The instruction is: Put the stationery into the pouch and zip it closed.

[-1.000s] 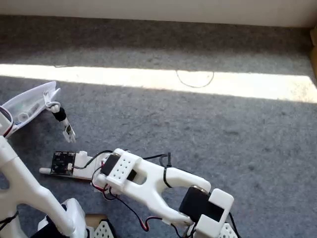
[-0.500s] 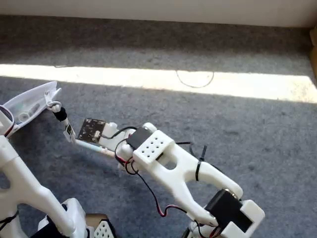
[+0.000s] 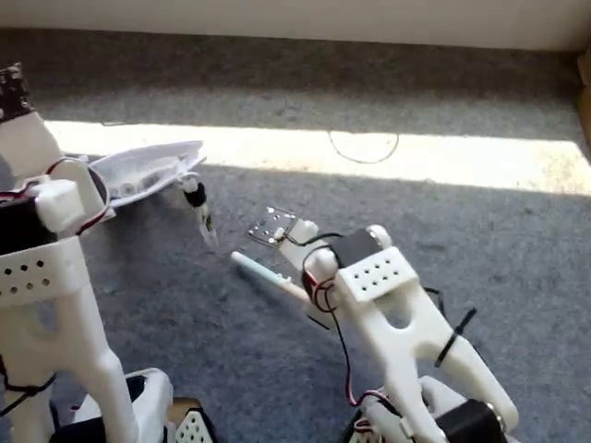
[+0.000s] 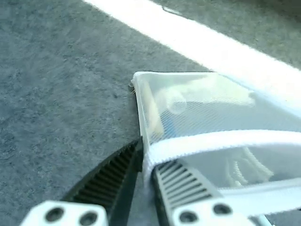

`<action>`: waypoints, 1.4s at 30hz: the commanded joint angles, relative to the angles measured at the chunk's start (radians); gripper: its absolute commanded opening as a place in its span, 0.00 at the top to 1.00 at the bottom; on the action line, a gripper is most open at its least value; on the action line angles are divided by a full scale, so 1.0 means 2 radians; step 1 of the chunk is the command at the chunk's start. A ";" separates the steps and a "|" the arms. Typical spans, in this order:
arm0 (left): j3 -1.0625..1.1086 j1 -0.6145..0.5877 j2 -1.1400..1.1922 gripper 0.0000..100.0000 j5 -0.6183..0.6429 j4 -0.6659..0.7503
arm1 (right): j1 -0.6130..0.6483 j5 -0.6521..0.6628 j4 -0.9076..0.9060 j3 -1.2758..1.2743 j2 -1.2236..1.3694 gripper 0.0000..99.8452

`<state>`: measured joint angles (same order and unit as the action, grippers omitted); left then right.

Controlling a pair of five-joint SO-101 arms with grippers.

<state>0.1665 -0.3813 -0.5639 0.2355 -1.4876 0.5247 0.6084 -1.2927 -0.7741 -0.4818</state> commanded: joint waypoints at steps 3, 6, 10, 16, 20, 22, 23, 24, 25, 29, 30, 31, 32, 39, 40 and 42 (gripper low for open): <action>-0.055 0.112 -0.004 0.99 0.012 0.008 | -0.072 0.036 0.023 -0.068 -0.105 0.99; -0.071 0.143 -0.004 0.99 0.020 0.008 | -0.102 0.037 -0.004 -0.079 -0.114 0.99; -0.082 0.168 -0.004 0.97 0.028 0.009 | -0.145 0.037 -0.010 -0.082 -0.112 0.99; -0.064 0.150 -0.005 0.97 0.028 0.008 | -0.208 0.035 -0.010 -0.083 -0.112 0.99; -0.040 0.122 -0.005 0.97 0.028 0.009 | -0.215 0.035 -0.010 -0.083 -0.112 0.99; -0.032 0.109 -0.005 0.97 0.028 0.009 | -0.215 0.035 -0.010 -0.083 -0.112 0.96; -0.027 0.100 -0.005 0.97 0.028 0.009 | -0.215 0.034 -0.010 -0.082 -0.112 0.94; -0.024 0.093 -0.006 0.97 0.028 0.009 | -0.215 0.031 -0.010 -0.082 -0.112 0.90; -0.020 0.089 -0.006 0.97 0.028 0.009 | -0.215 0.018 -0.010 -0.080 -0.112 0.87; 0.001 0.077 -0.007 0.97 0.028 0.009 | -0.215 -0.031 -0.010 -0.076 -0.115 0.80; 0.007 0.076 -0.008 0.97 0.028 0.009 | -0.211 -0.031 -0.010 -0.066 -0.116 0.80; 0.010 0.076 -0.008 0.97 0.028 0.009 | -0.204 -0.035 -0.010 -0.056 -0.115 0.80; 0.011 0.076 -0.009 0.97 0.028 0.009 | -0.196 -0.041 -0.011 -0.045 -0.112 0.80; 0.012 0.073 -0.009 0.97 0.025 0.007 | -0.122 -0.084 -0.009 0.019 -0.112 0.80; 0.012 0.073 -0.009 0.97 0.025 0.006 | -0.109 -0.087 -0.008 0.028 -0.112 0.80; 0.022 0.072 -0.009 0.97 0.025 0.009 | -0.086 -0.090 0.011 0.036 -0.112 0.80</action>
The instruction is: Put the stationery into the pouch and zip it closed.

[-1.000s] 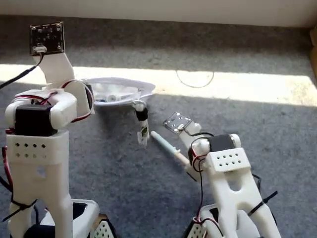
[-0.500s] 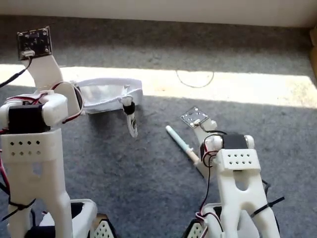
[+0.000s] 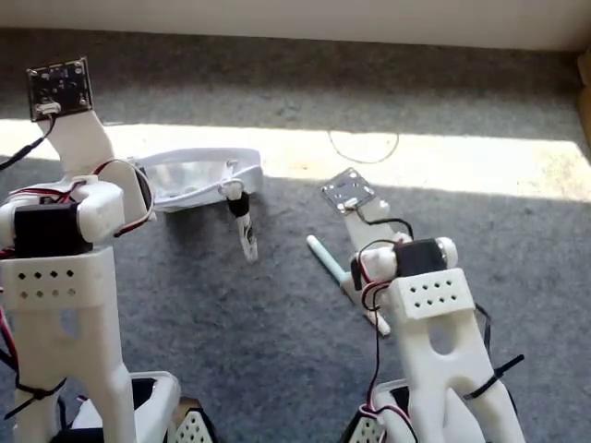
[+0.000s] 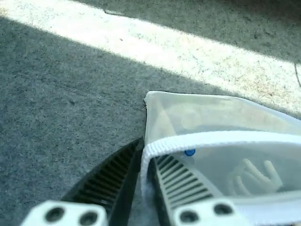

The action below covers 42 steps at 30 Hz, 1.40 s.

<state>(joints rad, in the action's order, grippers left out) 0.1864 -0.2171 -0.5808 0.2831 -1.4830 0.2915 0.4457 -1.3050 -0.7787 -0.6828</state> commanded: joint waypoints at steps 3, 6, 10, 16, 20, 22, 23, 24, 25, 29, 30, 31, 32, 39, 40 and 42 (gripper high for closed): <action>0.018 -0.010 0.000 0.97 0.002 0.008 | 0.052 -0.008 0.063 0.041 -0.011 0.80; 0.019 -0.010 0.000 0.97 0.001 0.008 | 0.063 -0.008 0.101 0.041 -0.006 0.83; 0.020 -0.010 0.000 0.97 0.001 0.008 | 0.076 -0.026 0.130 0.047 0.056 0.86; 0.020 -0.017 0.000 0.97 0.001 0.008 | 0.092 -0.051 0.157 0.118 0.203 0.86; 0.020 -0.023 0.000 0.97 0.001 0.008 | 0.092 -0.053 0.159 0.165 0.283 0.86; 0.020 -0.023 0.000 0.97 0.001 0.008 | 0.092 -0.051 0.159 0.185 0.316 0.86; 0.020 -0.023 0.000 0.97 0.001 0.008 | 0.092 -0.051 0.159 0.195 0.332 0.86; 0.020 -0.023 0.000 0.97 0.001 0.008 | 0.092 -0.051 0.159 0.206 0.346 0.86; 0.020 -0.023 0.000 0.97 0.001 0.008 | 0.092 -0.051 0.159 0.217 0.361 0.86; 0.020 -0.023 0.000 0.97 0.001 0.008 | 0.091 -0.051 0.158 0.248 0.407 0.86; 0.020 -0.023 0.000 0.97 0.001 0.008 | 0.091 -0.051 0.158 0.253 0.416 0.86; 0.020 -0.023 0.000 0.97 0.001 0.008 | 0.089 -0.051 0.158 0.256 0.425 0.86; 0.020 -0.023 0.000 0.97 0.001 0.008 | 0.086 -0.051 0.158 0.257 0.433 0.86; 0.020 -0.023 0.000 0.97 0.001 0.008 | 0.068 -0.051 0.158 0.257 0.468 0.86; 0.020 -0.023 0.000 0.97 0.001 0.008 | 0.066 -0.051 0.158 0.257 0.471 0.86; 0.020 -0.023 0.000 0.97 0.001 0.008 | 0.066 -0.051 0.158 0.256 0.476 0.88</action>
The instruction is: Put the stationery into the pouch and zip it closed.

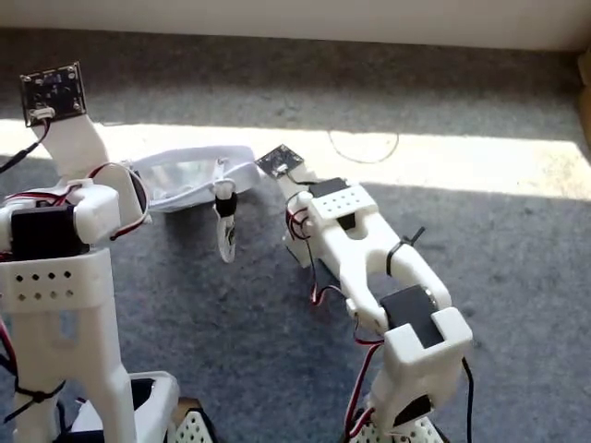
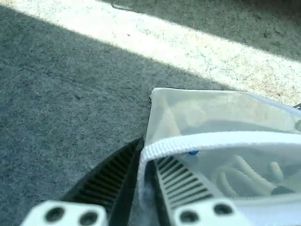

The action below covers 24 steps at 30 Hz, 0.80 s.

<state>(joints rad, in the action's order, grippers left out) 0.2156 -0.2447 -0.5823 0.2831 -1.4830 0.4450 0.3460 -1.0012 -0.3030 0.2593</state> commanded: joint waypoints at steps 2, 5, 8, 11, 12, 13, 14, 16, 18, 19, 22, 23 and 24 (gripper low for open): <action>0.005 -0.009 0.000 0.97 0.001 0.008 | -0.012 -0.001 0.004 0.016 0.007 0.93; 0.006 -0.009 0.000 0.97 0.001 0.008 | -0.012 -0.001 0.003 0.015 0.005 0.96; 0.006 -0.009 0.000 0.97 0.001 0.008 | -0.012 0.000 0.003 0.015 0.004 0.97; 0.004 -0.009 0.000 0.97 0.001 0.008 | -0.018 0.021 0.003 0.015 0.003 0.97; 0.004 -0.009 0.000 0.97 0.001 0.008 | -0.021 0.025 0.003 0.014 0.003 0.97; 0.005 -0.009 0.000 0.97 0.001 0.008 | -0.023 0.024 0.003 0.014 0.003 0.98; 0.005 -0.008 0.000 0.97 0.001 0.008 | -0.024 0.024 0.003 0.014 0.003 1.00; 0.005 -0.008 0.000 0.97 0.001 0.008 | -0.026 0.024 0.003 0.014 0.003 1.00; 0.005 -0.008 0.000 0.97 0.001 0.008 | -0.027 0.024 -0.007 0.015 0.003 1.00; 0.005 -0.008 0.000 0.97 0.001 0.008 | -0.026 0.024 -0.010 0.015 0.002 1.00; 0.005 -0.008 0.000 0.97 0.001 0.008 | -0.024 0.024 -0.023 0.018 0.002 1.00; 0.005 -0.008 0.000 0.97 0.001 0.008 | -0.024 0.024 -0.026 0.018 0.001 1.00; 0.005 -0.008 0.000 0.97 0.001 0.008 | -0.024 0.024 -0.030 0.018 -0.001 1.00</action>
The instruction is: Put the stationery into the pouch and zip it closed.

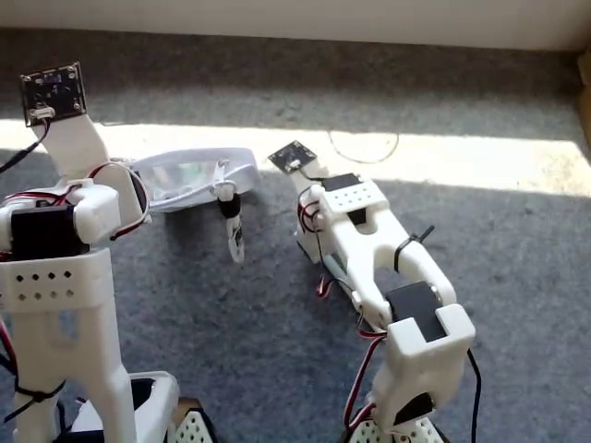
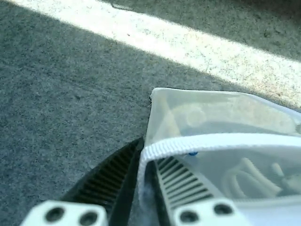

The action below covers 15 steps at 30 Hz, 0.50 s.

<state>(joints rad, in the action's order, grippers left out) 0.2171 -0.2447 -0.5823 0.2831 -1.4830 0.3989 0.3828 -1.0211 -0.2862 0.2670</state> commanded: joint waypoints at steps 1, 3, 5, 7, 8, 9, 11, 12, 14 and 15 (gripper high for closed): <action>0.004 -0.008 0.000 0.97 0.001 0.008 | -0.001 0.005 -0.019 0.007 -0.013 1.00; 0.004 -0.008 0.000 0.97 0.001 0.008 | -0.001 0.005 -0.019 0.001 -0.036 1.00; 0.004 -0.008 0.000 0.97 0.001 0.008 | -0.001 0.005 -0.015 -0.024 -0.065 1.00; 0.004 -0.008 0.000 0.97 0.001 0.008 | 0.000 0.005 -0.002 -0.051 -0.096 1.00; 0.004 -0.008 0.000 0.97 0.001 0.008 | 0.003 0.005 0.007 -0.067 -0.110 1.00; 0.004 -0.008 0.000 0.97 0.001 0.008 | 0.004 0.005 0.014 -0.082 -0.125 1.00; 0.004 -0.008 0.000 0.97 0.001 0.008 | 0.005 0.005 0.026 -0.109 -0.155 1.00; 0.004 -0.008 0.000 0.97 0.001 0.008 | 0.008 0.005 0.028 -0.119 -0.168 1.00; 0.004 -0.008 0.000 0.97 0.001 0.008 | 0.013 0.005 0.029 -0.137 -0.198 1.00; 0.004 -0.008 0.000 0.97 0.001 0.008 | 0.013 0.005 0.029 -0.145 -0.212 1.00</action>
<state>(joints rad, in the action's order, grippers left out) 0.2171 -0.2447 -0.5823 0.2831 -1.4830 0.4066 0.3828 -0.9843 -0.5562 -0.0368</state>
